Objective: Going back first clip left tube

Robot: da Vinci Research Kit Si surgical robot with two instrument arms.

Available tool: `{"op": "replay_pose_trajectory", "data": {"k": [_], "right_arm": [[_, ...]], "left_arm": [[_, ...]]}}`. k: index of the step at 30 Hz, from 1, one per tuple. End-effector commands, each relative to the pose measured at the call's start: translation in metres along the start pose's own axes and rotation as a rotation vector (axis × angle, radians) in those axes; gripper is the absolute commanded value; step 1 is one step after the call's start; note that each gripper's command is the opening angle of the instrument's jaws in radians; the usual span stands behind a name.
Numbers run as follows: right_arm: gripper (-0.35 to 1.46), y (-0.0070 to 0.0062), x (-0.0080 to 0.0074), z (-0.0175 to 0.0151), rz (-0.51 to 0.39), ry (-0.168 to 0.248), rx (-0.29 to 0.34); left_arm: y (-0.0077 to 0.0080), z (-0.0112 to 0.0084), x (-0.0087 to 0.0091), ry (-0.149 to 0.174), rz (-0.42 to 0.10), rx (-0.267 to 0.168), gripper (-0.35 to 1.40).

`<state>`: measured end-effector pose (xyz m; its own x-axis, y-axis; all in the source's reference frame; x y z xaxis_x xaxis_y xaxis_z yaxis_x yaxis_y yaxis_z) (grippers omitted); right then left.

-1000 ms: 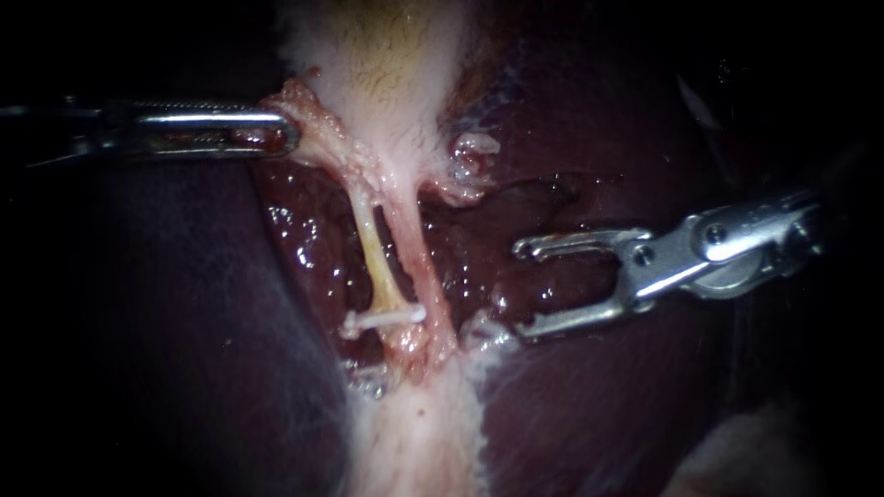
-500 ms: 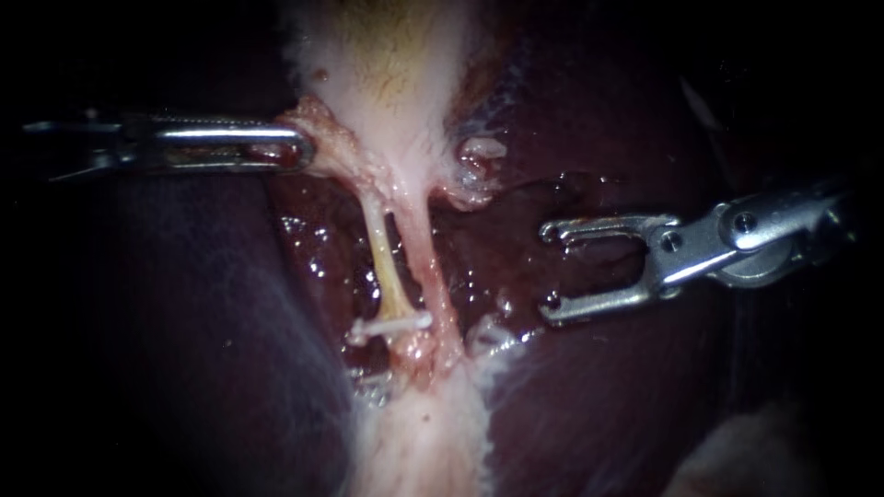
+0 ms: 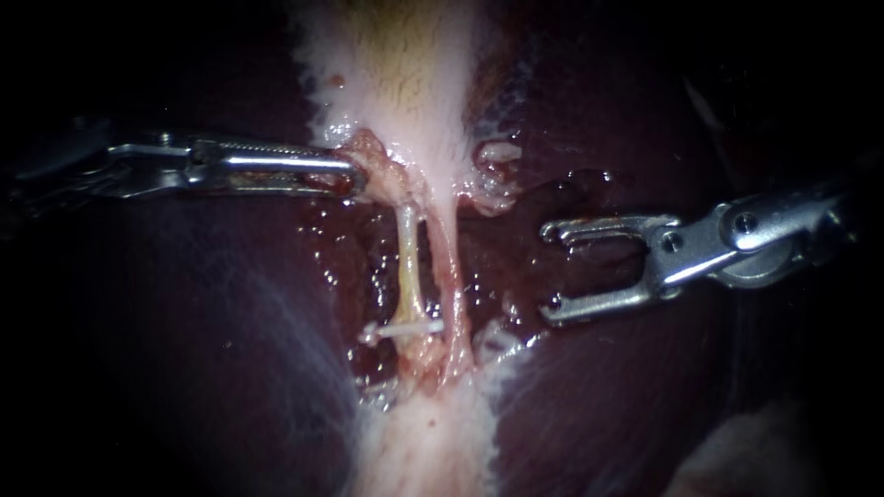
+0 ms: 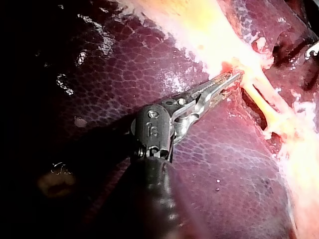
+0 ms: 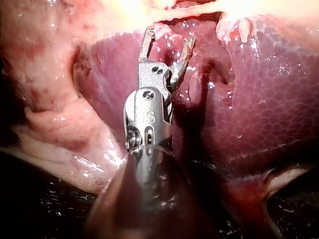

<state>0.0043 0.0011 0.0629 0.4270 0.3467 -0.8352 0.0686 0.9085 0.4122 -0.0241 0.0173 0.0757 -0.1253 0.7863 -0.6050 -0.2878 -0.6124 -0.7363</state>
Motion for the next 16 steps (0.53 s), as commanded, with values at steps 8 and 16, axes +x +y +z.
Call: {"op": "replay_pose_trajectory", "data": {"k": [8,16], "right_arm": [[0.5,0.0,0.0,0.0,0.0,0.0,0.0],[0.5,0.0,0.0,0.0,0.0,0.0,0.0]], "left_arm": [[-0.0003,0.0001,0.0,-0.001,0.0,0.001,-0.35],[-0.0003,0.0,0.0,-0.001,0.0,0.0,-0.35]]}}
